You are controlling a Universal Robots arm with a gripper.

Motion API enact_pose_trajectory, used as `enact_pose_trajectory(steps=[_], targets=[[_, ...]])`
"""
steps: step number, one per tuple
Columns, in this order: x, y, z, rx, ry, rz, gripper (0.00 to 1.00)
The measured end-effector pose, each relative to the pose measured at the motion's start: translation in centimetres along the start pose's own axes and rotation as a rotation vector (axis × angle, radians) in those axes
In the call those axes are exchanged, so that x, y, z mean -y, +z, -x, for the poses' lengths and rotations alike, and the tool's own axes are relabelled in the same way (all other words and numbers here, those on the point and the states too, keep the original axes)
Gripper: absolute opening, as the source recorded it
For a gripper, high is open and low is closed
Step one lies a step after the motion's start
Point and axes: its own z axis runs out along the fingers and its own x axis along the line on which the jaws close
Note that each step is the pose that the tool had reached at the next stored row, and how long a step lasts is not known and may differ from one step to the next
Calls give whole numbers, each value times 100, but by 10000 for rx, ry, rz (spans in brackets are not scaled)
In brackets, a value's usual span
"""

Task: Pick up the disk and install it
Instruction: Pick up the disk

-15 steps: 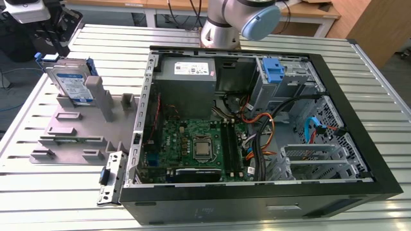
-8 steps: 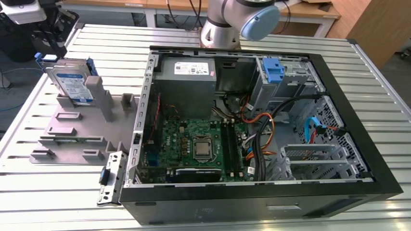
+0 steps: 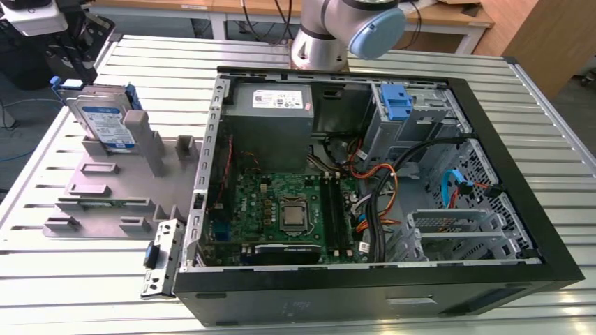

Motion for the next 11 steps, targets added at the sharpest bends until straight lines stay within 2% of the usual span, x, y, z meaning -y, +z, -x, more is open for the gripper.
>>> enact_pose_trajectory(steps=[7,11], targets=[[0,1,0,-3,-101,-1,11],[0,1,-1,-24,-608,-5,11]])
